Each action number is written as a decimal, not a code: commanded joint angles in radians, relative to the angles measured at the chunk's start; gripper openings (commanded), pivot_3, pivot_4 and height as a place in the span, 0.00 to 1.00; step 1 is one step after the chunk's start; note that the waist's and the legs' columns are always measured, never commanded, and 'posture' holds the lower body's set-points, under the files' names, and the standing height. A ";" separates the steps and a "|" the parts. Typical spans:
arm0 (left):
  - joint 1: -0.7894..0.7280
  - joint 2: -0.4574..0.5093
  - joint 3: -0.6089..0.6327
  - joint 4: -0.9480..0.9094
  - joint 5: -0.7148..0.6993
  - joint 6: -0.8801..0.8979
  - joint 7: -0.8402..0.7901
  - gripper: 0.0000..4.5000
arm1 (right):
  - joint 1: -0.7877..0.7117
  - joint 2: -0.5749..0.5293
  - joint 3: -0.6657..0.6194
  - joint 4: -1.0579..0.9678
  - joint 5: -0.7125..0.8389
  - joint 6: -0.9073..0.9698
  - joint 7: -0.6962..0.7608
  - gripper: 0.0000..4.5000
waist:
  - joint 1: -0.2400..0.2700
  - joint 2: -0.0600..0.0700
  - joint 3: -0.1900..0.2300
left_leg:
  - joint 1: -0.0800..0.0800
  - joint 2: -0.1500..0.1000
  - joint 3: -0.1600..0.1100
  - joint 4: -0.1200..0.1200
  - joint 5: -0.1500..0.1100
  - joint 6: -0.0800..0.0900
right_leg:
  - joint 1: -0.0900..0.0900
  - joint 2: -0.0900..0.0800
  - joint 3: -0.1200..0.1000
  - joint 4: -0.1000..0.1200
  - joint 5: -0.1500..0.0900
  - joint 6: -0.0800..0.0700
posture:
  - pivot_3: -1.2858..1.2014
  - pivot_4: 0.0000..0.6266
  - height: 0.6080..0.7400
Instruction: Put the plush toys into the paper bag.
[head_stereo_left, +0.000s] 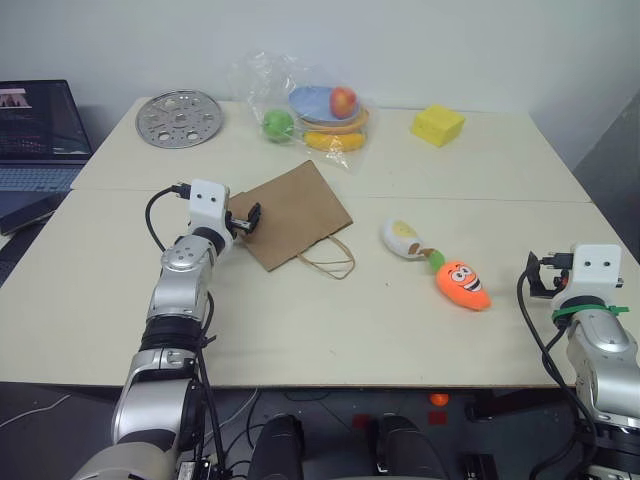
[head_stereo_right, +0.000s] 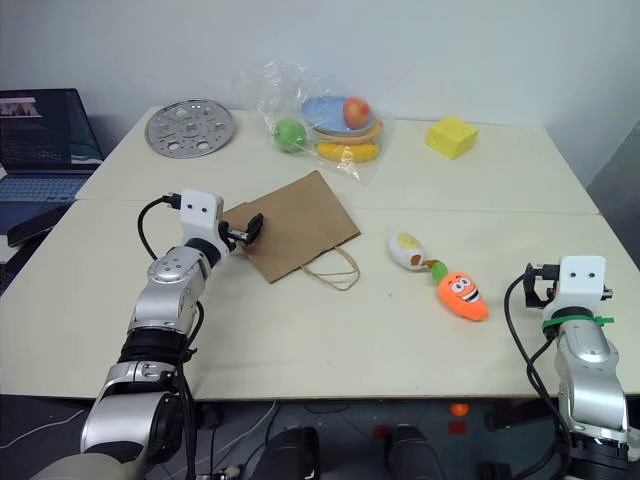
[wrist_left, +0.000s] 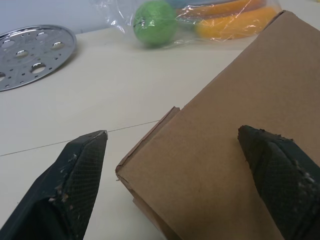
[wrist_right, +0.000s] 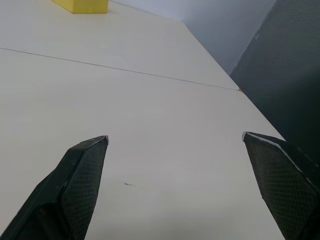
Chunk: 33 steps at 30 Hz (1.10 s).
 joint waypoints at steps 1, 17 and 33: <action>-0.016 0.006 0.002 -0.049 -0.012 -0.009 -0.017 0.99 | -0.001 -0.010 -0.015 -0.045 -0.007 -0.003 -0.006 1.00 | 0.000 0.000 0.000 | 0.000 0.000 0.000 0.000 0.000 0.000 | 0.000 0.000 0.000 0.000 0.000 0.000 | 0.52 0.24 1.00; 0.009 0.079 0.034 -0.180 -0.107 0.017 -0.168 0.99 | -0.028 -0.043 -0.020 -0.073 0.035 0.014 0.056 1.00 | 0.000 0.000 0.000 | 0.000 0.000 0.000 0.000 0.000 0.000 | 0.000 0.000 0.000 0.000 0.000 0.000 | 0.52 0.24 1.00; 0.170 0.292 -0.078 -0.588 -0.305 0.283 -0.649 0.99 | -0.010 -0.299 -0.024 -0.413 0.520 0.380 0.499 1.00 | 0.001 0.000 0.000 | 0.000 0.001 -0.001 0.000 0.000 0.000 | 0.001 0.000 -0.001 0.000 -0.005 -0.009 | 0.52 0.24 1.00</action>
